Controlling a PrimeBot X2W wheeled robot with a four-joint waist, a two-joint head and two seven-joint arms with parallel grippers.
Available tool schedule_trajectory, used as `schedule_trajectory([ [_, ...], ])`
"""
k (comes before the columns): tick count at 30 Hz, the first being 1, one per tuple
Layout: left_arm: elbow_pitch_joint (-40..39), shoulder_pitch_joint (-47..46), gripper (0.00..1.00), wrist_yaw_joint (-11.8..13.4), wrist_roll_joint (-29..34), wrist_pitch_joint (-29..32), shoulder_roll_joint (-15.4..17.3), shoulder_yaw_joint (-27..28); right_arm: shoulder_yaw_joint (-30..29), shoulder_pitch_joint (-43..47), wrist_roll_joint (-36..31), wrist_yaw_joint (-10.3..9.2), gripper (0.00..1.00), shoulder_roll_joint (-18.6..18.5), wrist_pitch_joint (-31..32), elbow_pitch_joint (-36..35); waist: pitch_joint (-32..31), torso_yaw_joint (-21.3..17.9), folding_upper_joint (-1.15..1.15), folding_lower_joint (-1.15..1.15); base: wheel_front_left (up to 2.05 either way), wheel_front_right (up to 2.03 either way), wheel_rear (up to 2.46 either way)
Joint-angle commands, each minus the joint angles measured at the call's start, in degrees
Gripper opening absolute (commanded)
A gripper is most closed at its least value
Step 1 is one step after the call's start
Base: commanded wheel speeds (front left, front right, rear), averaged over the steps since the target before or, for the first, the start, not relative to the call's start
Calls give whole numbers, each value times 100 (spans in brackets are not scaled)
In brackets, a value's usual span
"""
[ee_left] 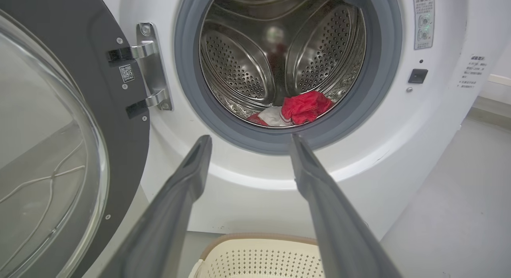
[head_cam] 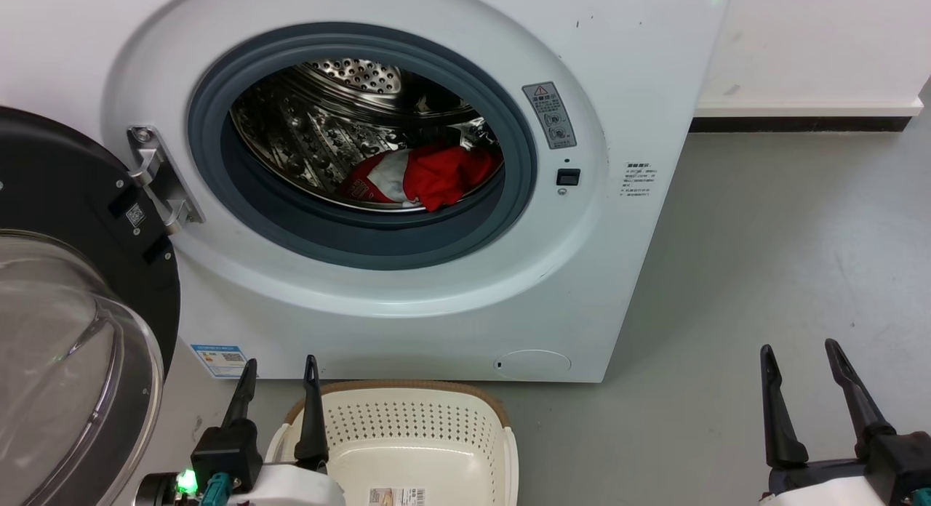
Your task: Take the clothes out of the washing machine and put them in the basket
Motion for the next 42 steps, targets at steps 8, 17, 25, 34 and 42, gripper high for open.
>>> schedule_trajectory([
  [8, 865, -990, 100, -428, 104, -16, 16, 19, 87, -151, -12, -2, 100, -14, -16, -46, 242, -63, 0, 0, 0, 0, 0],
  [17, 2712, -3032, 100, -642, 341, -16, 287, -54, 259, -559, -46, -3, 100, -10, -15, -104, 931, -444, 0, 0, 0, 0, 0],
  [25, 4437, -5172, 100, -808, 469, 143, 670, -209, 370, -1098, 93, -3, 100, -6, -15, -180, 1899, -866, 0, 0, 0, 0, 0],
  [34, 5454, -6998, 100, -972, 515, 847, 1039, -373, 511, -1633, 338, -3, 100, -3, -15, -240, 2849, -1254, 0, 0, 0, 0, 0],
  [42, 6102, -8197, 100, -1079, 473, 1782, 1478, -582, 764, -1957, 591, -3, 100, -3, -15, -310, 3476, -1681, 0, 0, 0, 0, 0],
])
